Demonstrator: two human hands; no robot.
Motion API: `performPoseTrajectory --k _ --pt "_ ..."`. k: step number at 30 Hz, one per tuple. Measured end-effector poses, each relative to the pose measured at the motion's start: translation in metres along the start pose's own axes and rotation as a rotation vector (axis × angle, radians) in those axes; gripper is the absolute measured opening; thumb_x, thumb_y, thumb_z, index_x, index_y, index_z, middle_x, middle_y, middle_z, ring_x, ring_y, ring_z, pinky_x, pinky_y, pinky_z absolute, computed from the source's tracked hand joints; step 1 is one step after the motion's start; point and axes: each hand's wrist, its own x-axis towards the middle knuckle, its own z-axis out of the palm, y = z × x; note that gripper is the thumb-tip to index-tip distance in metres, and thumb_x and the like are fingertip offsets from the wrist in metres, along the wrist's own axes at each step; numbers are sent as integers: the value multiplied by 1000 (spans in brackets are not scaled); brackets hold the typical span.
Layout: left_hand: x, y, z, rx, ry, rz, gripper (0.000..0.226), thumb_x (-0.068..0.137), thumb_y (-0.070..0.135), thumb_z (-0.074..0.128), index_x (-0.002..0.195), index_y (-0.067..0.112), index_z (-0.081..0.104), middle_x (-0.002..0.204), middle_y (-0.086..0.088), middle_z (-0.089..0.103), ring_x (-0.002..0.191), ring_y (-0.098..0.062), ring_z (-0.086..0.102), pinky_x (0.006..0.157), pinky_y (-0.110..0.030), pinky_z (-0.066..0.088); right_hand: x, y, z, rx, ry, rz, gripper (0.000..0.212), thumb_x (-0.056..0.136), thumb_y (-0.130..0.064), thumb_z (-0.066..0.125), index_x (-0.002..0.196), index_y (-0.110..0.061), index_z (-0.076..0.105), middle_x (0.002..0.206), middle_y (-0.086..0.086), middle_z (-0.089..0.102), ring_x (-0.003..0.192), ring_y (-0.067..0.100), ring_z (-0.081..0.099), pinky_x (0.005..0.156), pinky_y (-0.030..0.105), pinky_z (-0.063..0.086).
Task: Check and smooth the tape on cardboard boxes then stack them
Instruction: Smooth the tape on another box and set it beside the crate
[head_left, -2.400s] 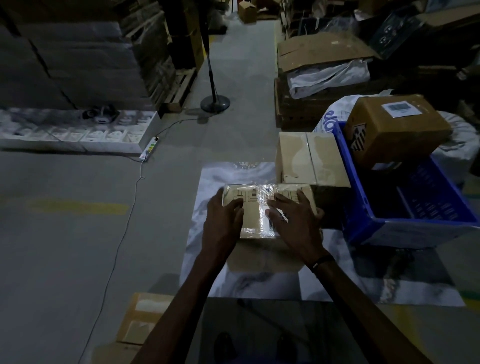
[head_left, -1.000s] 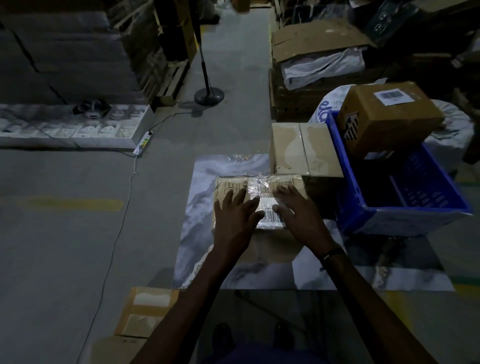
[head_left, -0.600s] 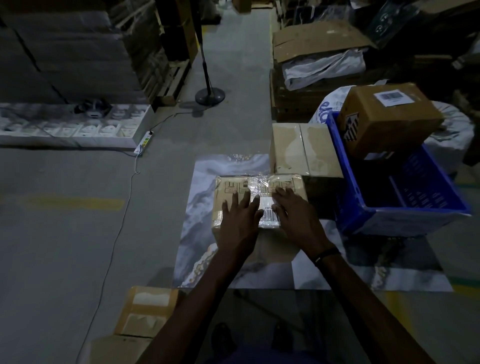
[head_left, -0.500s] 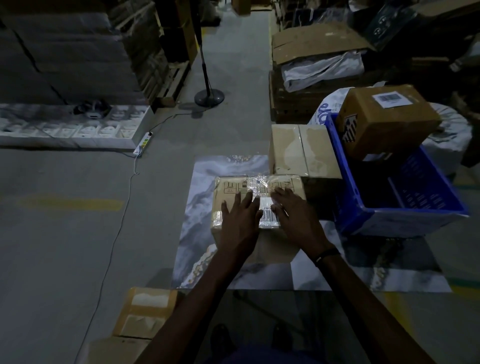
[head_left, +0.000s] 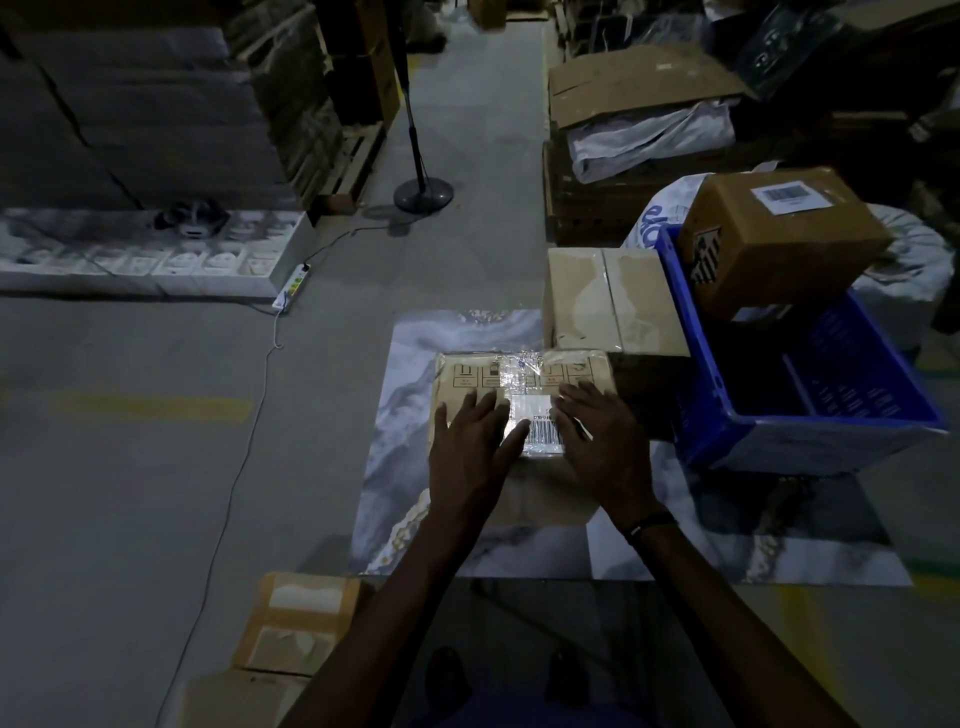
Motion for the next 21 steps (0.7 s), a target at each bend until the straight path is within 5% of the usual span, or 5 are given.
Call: performPoseTrajectory --k 5,8,16,21 --pt "0 4 -5 -2 7 -19 39 103 56 45 115 27 69 138 9 61 145 -20 40 122 -56 15 -1 1 -1 28 54 32 33 98 -41 60 113 -18 77 130 1 70 136 21 53 109 51 44" --pt "-6 10 -14 -62 82 -67 35 99 56 54 111 28 72 137 11 63 146 -20 39 120 -60 9 -9 3 -5 183 180 166 38 91 -47 72 115 -18 76 140 2 63 139 8 48 108 40 49" --pt "-5 11 -15 -160 43 -110 38 98 58 55 122 32 71 150 8 53 150 -19 32 122 -59 16 -15 -8 -9 430 241 371 60 81 -41 82 130 -10 69 129 1 70 116 -9 61 97 30 57" --pt "-1 9 -7 -291 72 -165 44 94 64 58 126 37 70 146 13 56 148 -11 36 119 -58 26 -7 -17 -30 420 267 321 56 81 -25 86 132 -13 67 130 -2 68 117 -2 64 95 26 57"
